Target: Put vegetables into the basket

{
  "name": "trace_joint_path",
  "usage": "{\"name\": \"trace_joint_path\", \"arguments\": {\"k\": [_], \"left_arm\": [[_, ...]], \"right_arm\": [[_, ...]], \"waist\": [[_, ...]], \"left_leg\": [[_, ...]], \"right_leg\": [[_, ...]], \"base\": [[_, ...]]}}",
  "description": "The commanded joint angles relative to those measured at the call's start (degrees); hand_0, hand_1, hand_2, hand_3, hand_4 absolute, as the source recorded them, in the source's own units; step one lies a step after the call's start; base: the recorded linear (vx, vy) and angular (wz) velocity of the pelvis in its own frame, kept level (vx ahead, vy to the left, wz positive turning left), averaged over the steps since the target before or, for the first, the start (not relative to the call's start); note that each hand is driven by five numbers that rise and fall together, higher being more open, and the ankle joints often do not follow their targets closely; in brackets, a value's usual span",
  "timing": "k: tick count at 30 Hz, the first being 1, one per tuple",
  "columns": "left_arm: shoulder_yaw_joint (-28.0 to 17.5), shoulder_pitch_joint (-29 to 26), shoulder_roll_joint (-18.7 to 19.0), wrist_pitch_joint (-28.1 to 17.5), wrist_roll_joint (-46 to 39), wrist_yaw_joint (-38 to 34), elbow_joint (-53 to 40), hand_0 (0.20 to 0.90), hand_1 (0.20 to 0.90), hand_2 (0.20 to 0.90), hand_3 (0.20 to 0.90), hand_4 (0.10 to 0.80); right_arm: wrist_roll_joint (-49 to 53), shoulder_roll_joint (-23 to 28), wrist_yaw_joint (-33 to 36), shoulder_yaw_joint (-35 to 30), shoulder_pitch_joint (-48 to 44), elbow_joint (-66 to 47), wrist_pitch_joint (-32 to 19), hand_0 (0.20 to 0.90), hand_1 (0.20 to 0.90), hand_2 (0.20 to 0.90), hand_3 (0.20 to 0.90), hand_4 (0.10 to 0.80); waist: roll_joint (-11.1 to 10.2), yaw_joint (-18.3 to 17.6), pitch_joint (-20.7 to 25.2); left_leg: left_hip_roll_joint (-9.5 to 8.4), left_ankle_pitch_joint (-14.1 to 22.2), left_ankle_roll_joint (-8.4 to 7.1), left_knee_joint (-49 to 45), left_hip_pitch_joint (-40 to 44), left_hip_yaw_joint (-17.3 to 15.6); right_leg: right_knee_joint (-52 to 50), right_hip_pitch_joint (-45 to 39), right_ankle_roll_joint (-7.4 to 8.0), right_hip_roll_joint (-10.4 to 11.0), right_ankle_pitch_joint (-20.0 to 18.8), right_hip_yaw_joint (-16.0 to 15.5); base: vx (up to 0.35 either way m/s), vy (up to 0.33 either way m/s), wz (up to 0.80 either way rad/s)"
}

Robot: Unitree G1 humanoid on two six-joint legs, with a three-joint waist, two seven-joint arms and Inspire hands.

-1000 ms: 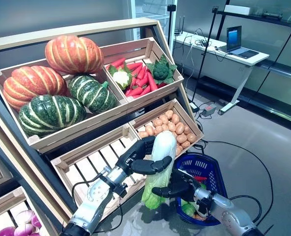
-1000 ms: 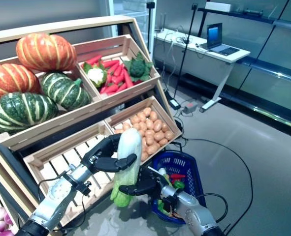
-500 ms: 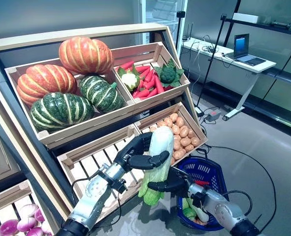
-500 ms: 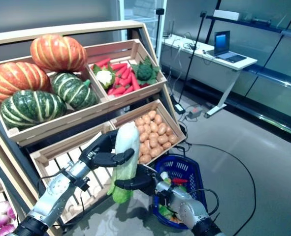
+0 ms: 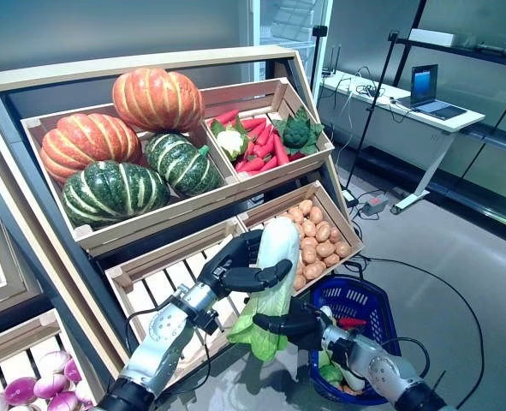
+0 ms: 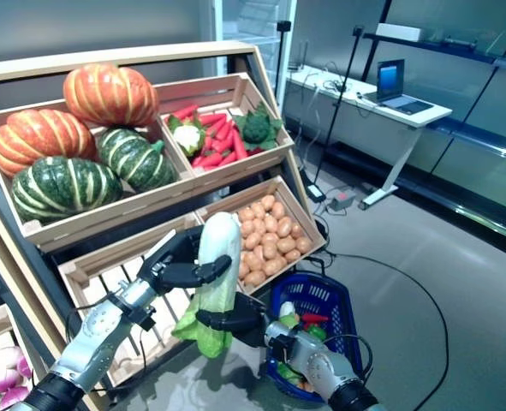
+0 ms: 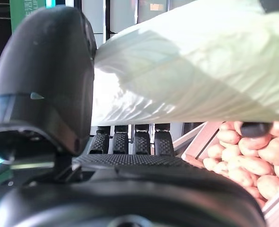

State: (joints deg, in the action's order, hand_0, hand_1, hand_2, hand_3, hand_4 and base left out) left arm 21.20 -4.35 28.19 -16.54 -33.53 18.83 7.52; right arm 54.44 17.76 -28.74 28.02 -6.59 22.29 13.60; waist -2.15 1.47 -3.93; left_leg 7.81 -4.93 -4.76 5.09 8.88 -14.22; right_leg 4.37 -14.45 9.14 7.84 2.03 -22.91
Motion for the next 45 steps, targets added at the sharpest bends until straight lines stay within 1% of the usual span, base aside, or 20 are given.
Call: {"name": "trace_joint_path", "arguments": {"k": [1, 8, 9, 10, 11, 17, 22, 26, 27, 28, 30, 32, 33, 35, 38, 42, 45], "left_arm": [[7.00, -7.89, -4.87, -4.81, -4.98, 6.24, -6.73, 0.300, 0.300, 0.300, 0.300, 0.400], [6.49, -6.88, -4.55, -3.86, -4.41, 5.97, -6.66, 0.300, 0.300, 0.300, 0.300, 0.400], [6.10, -6.47, -4.40, -3.66, -4.12, 5.86, -6.56, 0.394, 0.394, 0.394, 0.394, 0.463], [5.91, -6.22, -4.18, -3.57, -3.63, 5.46, -6.52, 0.782, 0.782, 0.782, 0.782, 0.722], [5.87, -6.17, -4.14, -3.53, -3.45, 5.20, -6.51, 0.900, 0.900, 0.900, 0.900, 0.800], [3.23, -4.60, -2.63, -3.36, -0.84, 4.28, -5.29, 0.900, 0.900, 0.900, 0.900, 0.800], [-0.15, -3.54, -1.14, -2.79, 1.24, 3.27, -2.89, 0.900, 0.900, 0.900, 0.900, 0.800], [-4.15, -1.77, -0.24, -2.39, 3.05, 0.65, 0.02, 0.900, 0.900, 0.900, 0.900, 0.800], [-4.31, -1.67, -0.23, -2.37, 3.16, 0.53, 0.09, 0.900, 0.900, 0.900, 0.900, 0.800], [-6.32, -0.66, 0.19, -1.58, 5.06, -2.14, 1.29, 0.900, 0.900, 0.900, 0.900, 0.800], [-9.87, 0.67, 0.68, -2.07, 5.39, -4.01, 3.81, 0.900, 0.900, 0.900, 0.900, 0.800], [-12.28, 1.27, 0.98, -1.51, 5.86, -5.37, 4.57, 0.900, 0.900, 0.900, 0.900, 0.800], [-13.75, 1.68, 1.12, -0.78, 6.50, -6.94, 4.96, 0.900, 0.900, 0.900, 0.900, 0.800], [-15.10, 1.64, 1.68, -0.10, 6.92, -7.28, 5.73, 0.900, 0.900, 0.900, 0.900, 0.800], [-16.02, 1.30, 2.35, 0.91, 7.11, -7.72, 6.63, 0.900, 0.900, 0.900, 0.900, 0.800], [-15.86, 1.09, 2.40, 1.71, 7.25, -8.55, 8.32, 0.900, 0.900, 0.900, 0.900, 0.800], [-15.70, 1.66, 2.17, 2.40, 7.10, -7.96, 9.01, 0.900, 0.900, 0.900, 0.900, 0.800]], "right_arm": [[8.82, -6.62, 1.94, -5.63, -9.88, 1.41, -6.41, 0.300, 0.300, 0.300, 0.300, 0.400], [8.48, -5.81, 3.22, -6.55, -8.83, 0.74, -7.71, 0.300, 0.300, 0.300, 0.300, 0.400], [8.60, -5.41, 3.14, -7.16, -8.36, 0.74, -7.78, 0.300, 0.300, 0.300, 0.300, 0.400], [8.70, -4.90, 3.25, -7.74, -8.05, 0.56, -7.64, 0.300, 0.300, 0.300, 0.300, 0.400], [8.69, -4.79, 3.45, -7.86, -7.99, 0.53, -7.57, 0.300, 0.300, 0.300, 0.300, 0.400], [7.75, -1.59, 3.41, -11.94, -4.47, 1.60, -8.79, 0.300, 0.300, 0.300, 0.300, 0.400], [7.11, 1.65, 3.52, -16.49, -2.03, 3.67, -9.64, 0.300, 0.300, 0.300, 0.300, 0.400], [6.88, 3.32, 3.52, -20.53, -0.09, 5.44, -9.95, 0.300, 0.300, 0.300, 0.300, 0.400], [6.82, 3.38, 3.39, -20.66, -0.02, 5.49, -9.80, 0.300, 0.300, 0.300, 0.300, 0.400], [7.27, 3.94, 4.29, -22.36, 0.82, 6.13, -10.39, 0.300, 0.300, 0.300, 0.300, 0.400], [6.41, 5.07, 4.15, -25.35, 1.67, 7.81, -10.33, 0.300, 0.300, 0.300, 0.300, 0.400], [5.07, 6.11, 5.12, -27.33, 1.84, 9.32, -10.81, 0.300, 0.300, 0.300, 0.300, 0.400], [3.75, 7.09, 6.95, -28.79, 1.62, 10.54, -11.54, 0.300, 0.300, 0.300, 0.300, 0.400], [3.10, 9.22, 7.69, -30.85, 0.39, 13.05, -11.76, 0.300, 0.300, 0.300, 0.300, 0.400], [3.75, 12.27, 9.37, -33.47, -2.24, 16.88, -12.88, 0.300, 0.300, 0.300, 0.300, 0.400], [2.93, 14.27, 10.10, -35.69, -4.30, 21.30, -14.06, 0.300, 0.300, 0.300, 0.300, 0.400], [0.48, 15.74, 10.20, -36.48, -5.47, 24.61, -13.52, 0.300, 0.300, 0.300, 0.300, 0.400]], "waist": [[0.44, 0.31, 0.67], [0.39, -0.23, 0.52], [0.36, -0.38, 0.49], [0.33, -0.54, 0.43], [0.32, -0.57, 0.42], [0.26, -1.33, 0.25], [0.15, -2.00, -0.15], [0.10, -2.71, -0.37], [0.10, -2.73, -0.37], [0.03, -2.99, -0.46], [-0.01, -3.32, -0.79], [0.02, -3.37, -1.07], [0.07, -3.33, -1.41], [0.06, -3.20, -1.71], [0.25, -2.82, -2.19], [0.55, -2.28, -2.71], [0.67, -1.57, -2.43]], "left_leg": [[0.28, 6.70, 0.42, -0.09, 2.51, -2.44], [0.40, 6.74, 0.44, -0.09, 2.76, -3.22], [0.44, 6.76, 0.46, -0.09, 2.82, -3.43], [0.48, 6.81, 0.48, -0.09, 2.85, -3.61], [0.49, 6.82, 0.49, -0.09, 2.86, -3.65], [0.72, 6.81, 0.53, -0.09, 2.88, -4.53], [1.02, 6.72, 0.51, -0.09, 2.92, -5.25], [1.27, 6.59, 0.42, -0.09, 2.97, -5.98], [1.28, 6.59, 0.42, -0.09, 2.98, -6.01], [1.44, 6.48, 0.37, -0.09, 3.05, -6.44], [1.57, 6.44, 0.38, -0.09, 3.21, -6.77], [1.72, 6.34, 0.31, -0.09, 3.22, -6.92], [1.82, 6.20, 0.22, -0.09, 3.25, -7.01], [1.96, 6.17, 0.09, -0.09, 3.38, -7.09], [2.02, 6.18, 0.06, -0.09, 3.60, -6.93], [2.06, 6.01, -0.06, -0.09, 3.73, -6.69], [1.95, 6.13, -0.15, -0.09, 3.65, -6.32]], "right_leg": [[0.63, 2.93, -2.59, 0.29, -3.07, 1.68], [0.63, 3.19, -2.47, 0.24, -3.27, 2.38], [0.63, 3.25, -2.45, 0.22, -3.30, 2.50], [0.63, 3.36, -2.43, 0.18, -3.35, 2.64], [0.63, 3.39, -2.43, 0.17, -3.35, 2.67], [0.63, 3.96, -2.25, 0.05, -3.66, 3.41], [0.63, 4.41, -2.20, -0.17, -3.92, 4.07], [0.63, 4.79, -2.23, -0.42, -4.10, 4.71], [0.63, 4.80, -2.23, -0.44, -4.11, 4.74], [0.63, 4.87, -2.30, -0.52, -4.15, 4.89], [0.63, 4.84, -2.54, -0.84, -4.05, 5.43], [0.63, 4.85, -2.74, -0.99, -4.01, 5.54], [0.63, 4.78, -2.88, -1.10, -3.96, 5.50], [0.63, 4.55, -3.01, -1.20, -3.82, 5.26], [0.51, 4.02, -3.37, -1.41, -3.44, 4.88], [0.17, 3.87, -3.65, -1.47, -3.06, 4.54], [0.63, 3.48, -3.72, -1.59, -2.97, 4.03]], "base": [[0.000, 0.000, 0.00], [0.012, 0.001, -0.03], [0.012, -0.003, -0.03], [0.000, 0.000, 0.00], [0.007, -0.003, -0.04], [0.002, -0.008, -0.10], [-0.001, -0.017, -0.11], [0.010, -0.013, -0.12], [0.020, -0.014, -0.05], [0.025, -0.013, -0.07], [0.031, -0.013, -0.21], [0.028, -0.011, -0.18], [0.030, -0.014, -0.07], [0.041, -0.021, -0.02], [0.067, -0.022, 0.01], [0.068, -0.019, -0.01], [0.119, -0.023, -0.01]]}}
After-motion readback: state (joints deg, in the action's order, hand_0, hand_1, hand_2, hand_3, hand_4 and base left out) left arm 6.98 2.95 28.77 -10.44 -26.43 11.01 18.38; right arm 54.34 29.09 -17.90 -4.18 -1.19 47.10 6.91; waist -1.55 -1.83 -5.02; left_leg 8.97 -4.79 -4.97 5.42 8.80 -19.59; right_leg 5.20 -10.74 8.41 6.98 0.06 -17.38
